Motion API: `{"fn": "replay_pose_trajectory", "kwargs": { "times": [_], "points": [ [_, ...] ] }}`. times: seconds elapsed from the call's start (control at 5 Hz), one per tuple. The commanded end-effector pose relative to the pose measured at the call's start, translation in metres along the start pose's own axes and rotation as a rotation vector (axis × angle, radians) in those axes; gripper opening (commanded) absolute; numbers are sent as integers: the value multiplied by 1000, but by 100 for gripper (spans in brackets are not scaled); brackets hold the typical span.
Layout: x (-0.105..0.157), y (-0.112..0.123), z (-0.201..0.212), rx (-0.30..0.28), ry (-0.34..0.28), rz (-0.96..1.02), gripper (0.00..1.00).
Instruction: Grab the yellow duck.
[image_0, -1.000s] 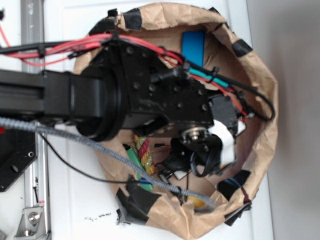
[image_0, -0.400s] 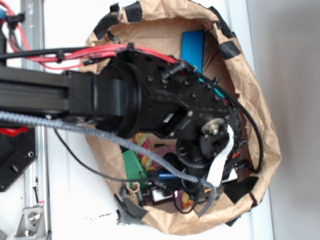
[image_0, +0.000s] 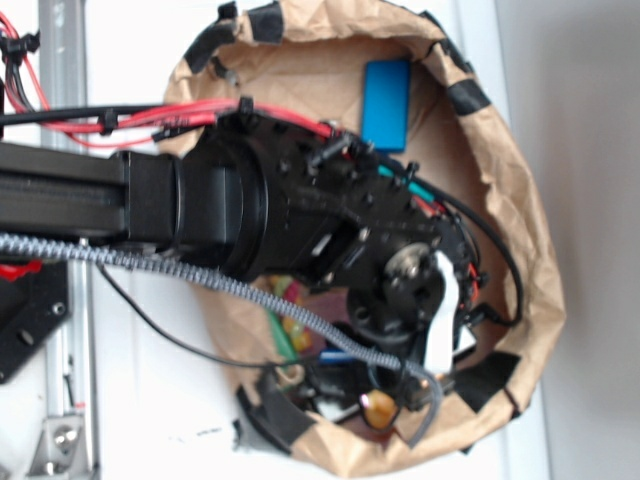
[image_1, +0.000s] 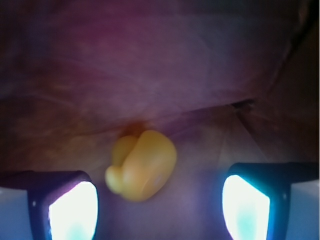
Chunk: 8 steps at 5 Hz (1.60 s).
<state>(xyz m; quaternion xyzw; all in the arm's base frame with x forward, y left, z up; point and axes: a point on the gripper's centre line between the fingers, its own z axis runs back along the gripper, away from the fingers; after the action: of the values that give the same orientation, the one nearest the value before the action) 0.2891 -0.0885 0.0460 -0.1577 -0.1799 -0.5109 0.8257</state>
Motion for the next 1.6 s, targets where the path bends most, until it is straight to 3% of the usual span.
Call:
{"fn": "replay_pose_trajectory", "kwargs": {
  "times": [0.0, 0.2, 0.6, 0.8, 1.0, 1.2, 1.4],
  "points": [
    [9, -22, -19, 115, 18, 89, 0],
    [7, -25, -1, 150, 17, 81, 0],
    [-14, -7, 80, 306, -90, 224, 0],
    [-27, -4, 105, 366, -89, 287, 0],
    [-27, 2, 99, 304, -85, 242, 0],
    [-21, 7, 59, 179, -24, 106, 100],
    [-10, -2, 20, 114, 13, -23, 100]
  ]
}}
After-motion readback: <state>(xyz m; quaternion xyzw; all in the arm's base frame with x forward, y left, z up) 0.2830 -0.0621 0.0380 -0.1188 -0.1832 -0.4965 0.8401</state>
